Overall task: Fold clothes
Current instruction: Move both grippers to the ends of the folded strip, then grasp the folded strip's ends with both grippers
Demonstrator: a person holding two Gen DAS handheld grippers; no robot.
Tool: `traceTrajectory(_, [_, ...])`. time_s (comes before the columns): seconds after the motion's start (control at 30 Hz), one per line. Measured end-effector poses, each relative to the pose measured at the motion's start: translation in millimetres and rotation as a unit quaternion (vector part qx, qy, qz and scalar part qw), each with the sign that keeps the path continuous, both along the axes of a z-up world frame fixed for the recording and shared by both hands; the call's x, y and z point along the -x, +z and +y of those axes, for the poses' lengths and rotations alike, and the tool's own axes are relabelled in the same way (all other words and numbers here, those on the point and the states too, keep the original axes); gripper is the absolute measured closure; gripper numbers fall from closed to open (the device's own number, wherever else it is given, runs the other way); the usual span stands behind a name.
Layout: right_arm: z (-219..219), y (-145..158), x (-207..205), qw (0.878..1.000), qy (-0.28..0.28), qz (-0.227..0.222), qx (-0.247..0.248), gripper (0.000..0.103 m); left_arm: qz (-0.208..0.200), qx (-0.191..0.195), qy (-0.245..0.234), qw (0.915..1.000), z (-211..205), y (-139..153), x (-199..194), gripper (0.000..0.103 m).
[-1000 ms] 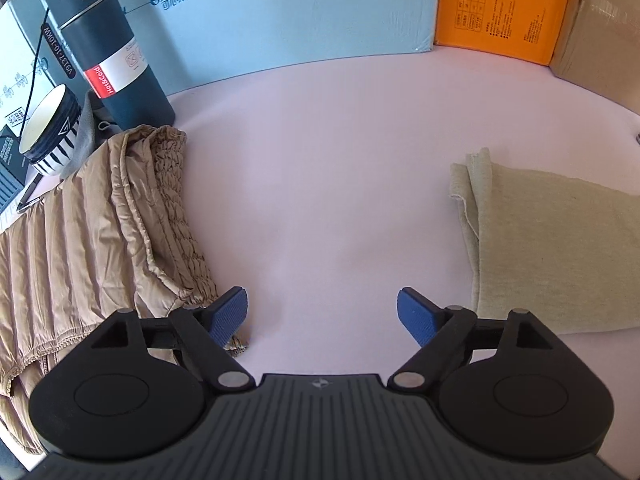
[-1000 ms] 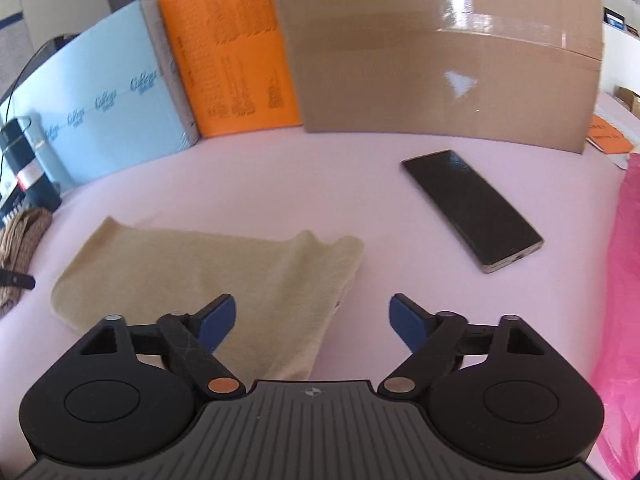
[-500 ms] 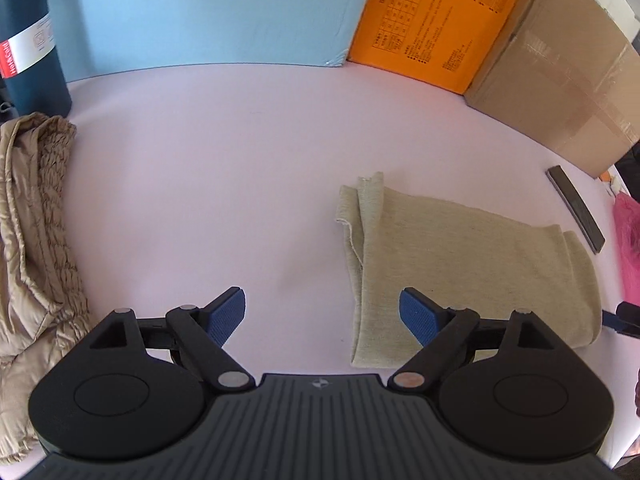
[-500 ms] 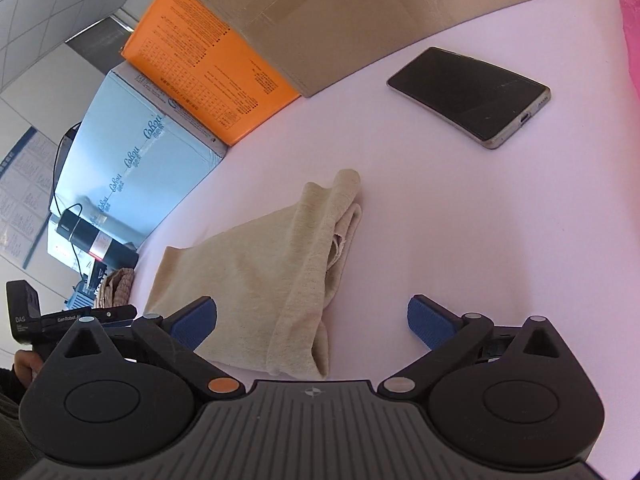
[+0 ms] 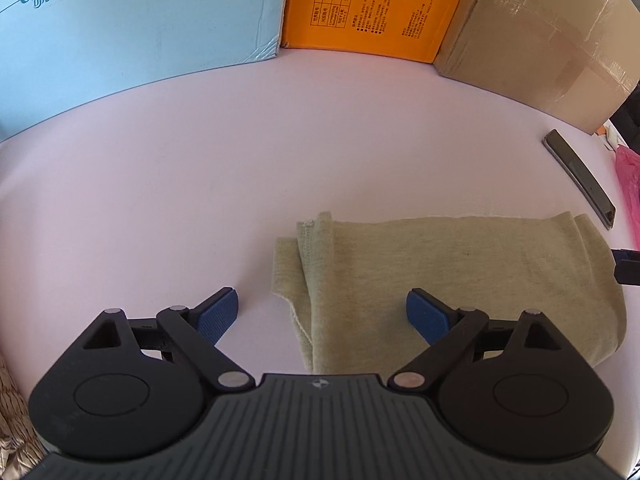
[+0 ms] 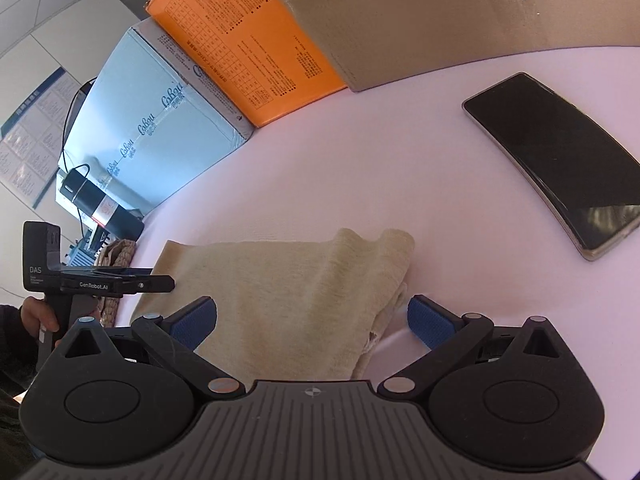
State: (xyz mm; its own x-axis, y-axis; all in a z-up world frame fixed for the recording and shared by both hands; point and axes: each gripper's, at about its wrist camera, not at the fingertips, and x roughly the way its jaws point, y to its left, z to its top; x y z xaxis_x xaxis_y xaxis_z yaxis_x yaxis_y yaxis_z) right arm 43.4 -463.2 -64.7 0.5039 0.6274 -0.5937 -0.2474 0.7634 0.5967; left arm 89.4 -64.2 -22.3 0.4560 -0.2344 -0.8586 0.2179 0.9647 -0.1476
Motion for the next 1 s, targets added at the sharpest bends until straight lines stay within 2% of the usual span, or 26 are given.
traceTrajectory(0.17, [-0.9,-3.0,-16.2,1.0,0.011,0.001,-0.018,0.0,-0.004,-0.01,-0.008,0.9999,-4.7,-2.0,-7.4,0.01])
traceTrajectory(0.2, [-0.7,-3.5,-18.9,1.0,0.013,0.001,-0.021,0.0,-0.004,-0.011,-0.011,0.9999,-5.9,-2.7,-8.2,0.008])
traceTrajectory(0.23, [-0.1,-3.3,-20.9,1.0,0.016,0.002,-0.021,0.0,-0.002,-0.012,-0.016,0.9998,-7.6,-3.7,-8.8,0.001])
traceTrajectory(0.27, [0.6,-2.6,-22.2,1.0,0.021,0.004,-0.019,0.0,-0.002,-0.016,-0.019,0.9997,-9.4,-4.5,-8.0,0.001])
traceTrajectory(0.43, [-0.6,1.7,-19.5,0.998,0.048,0.031,-0.022,0.0,-0.004,-0.045,-0.053,0.9975,-15.6,-6.3,2.5,0.001])
traceTrajectory(0.53, [-2.7,2.2,-16.3,0.996,0.061,0.054,-0.035,0.0,0.002,-0.044,-0.06,0.9972,-14.2,-5.3,8.1,0.001])
traceTrajectory(0.7, [-10.8,-1.8,-21.9,0.994,0.033,0.081,-0.068,0.002,0.003,-0.047,-0.063,0.9969,-13.9,-6.5,11.6,0.001])
traceTrajectory(0.77, [-10.3,-1.5,-25.1,0.994,0.026,0.086,-0.066,0.005,0.005,-0.046,-0.059,0.9972,-13.2,-6.7,11.7,0.001])
traceTrajectory(0.8, [-9.4,0.0,-25.4,0.995,0.02,0.086,-0.052,0.011,0.005,-0.046,-0.055,0.9974,-13.2,-6.3,11.9,0.001])
traceTrajectory(0.83, [-9.4,-0.2,-26.2,0.995,0.015,0.094,-0.036,0.04,0.001,-0.049,-0.053,0.9974,-13.2,-5.4,13.0,0.009])
traceTrajectory(0.87, [-10.5,-3.2,-27.8,0.993,0.012,0.112,-0.024,0.097,-0.006,-0.049,-0.056,0.9972,-13.3,-3.1,15.2,0.023])
traceTrajectory(0.9, [-11.5,-5.5,-28.2,0.992,0.01,0.122,-0.019,0.092,-0.011,-0.045,-0.058,0.9972,-13.4,-0.2,17.0,0.033])
traceTrajectory(0.97, [-12.6,-7.5,-26.5,0.992,0.009,0.122,-0.025,0.093,-0.016,-0.039,-0.056,0.9975,-13.3,5.2,18.7,0.075])
traceTrajectory(1.0, [-11.9,-7.3,-26.4,0.992,0.008,0.122,-0.025,0.093,-0.016,-0.037,-0.051,0.9979,-13.2,7.4,18.9,0.081])
